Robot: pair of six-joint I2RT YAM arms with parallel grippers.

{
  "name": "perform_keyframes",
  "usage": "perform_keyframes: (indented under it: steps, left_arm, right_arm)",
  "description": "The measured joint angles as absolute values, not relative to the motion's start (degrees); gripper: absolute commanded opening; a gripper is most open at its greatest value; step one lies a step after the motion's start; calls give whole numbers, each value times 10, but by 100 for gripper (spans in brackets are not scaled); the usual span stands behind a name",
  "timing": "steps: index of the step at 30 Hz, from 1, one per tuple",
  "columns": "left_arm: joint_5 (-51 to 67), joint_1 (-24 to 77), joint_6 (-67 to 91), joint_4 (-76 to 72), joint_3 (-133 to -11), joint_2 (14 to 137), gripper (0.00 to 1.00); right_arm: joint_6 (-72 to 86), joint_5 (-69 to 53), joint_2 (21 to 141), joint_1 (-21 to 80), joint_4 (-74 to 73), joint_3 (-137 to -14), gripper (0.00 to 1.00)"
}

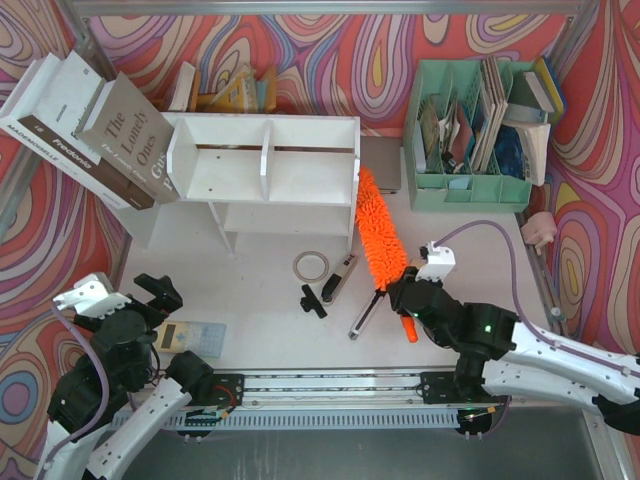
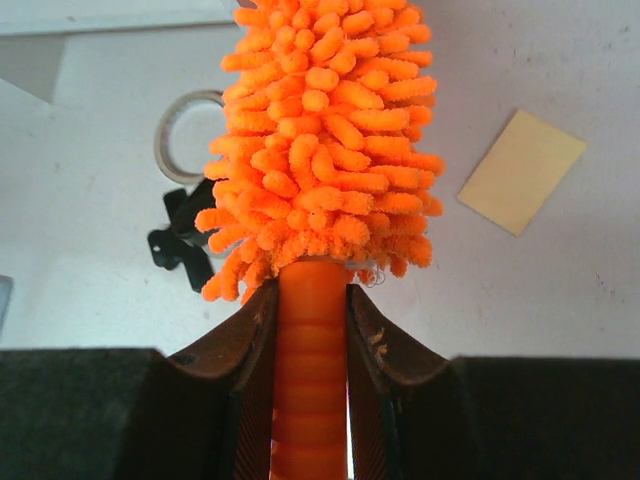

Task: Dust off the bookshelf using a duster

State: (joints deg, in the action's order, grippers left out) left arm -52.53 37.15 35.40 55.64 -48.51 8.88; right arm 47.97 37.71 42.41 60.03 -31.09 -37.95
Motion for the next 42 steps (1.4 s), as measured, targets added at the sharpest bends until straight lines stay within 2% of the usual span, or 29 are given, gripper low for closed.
perform_keyframes:
  steps: [5, 17, 25, 35, 42]
  left_arm:
    - [-525, 371, 354, 556, -485, 89, 98]
    - [-535, 371, 362, 561, -485, 91, 98]
    - [-549, 371, 379, 573, -485, 108, 98]
    - [-531, 371, 376, 577, -505, 129, 98]
    - [-449, 371, 391, 573, -625, 306, 98]
  right_arm:
    - [467, 386, 392, 600, -291, -379, 0]
    - [502, 352, 452, 601, -233, -271, 0]
    - [499, 367, 440, 601, -219, -268, 0]
    - [379, 441, 365, 601, -203, -392, 0]
    - [234, 471, 356, 601, -120, -443, 0]
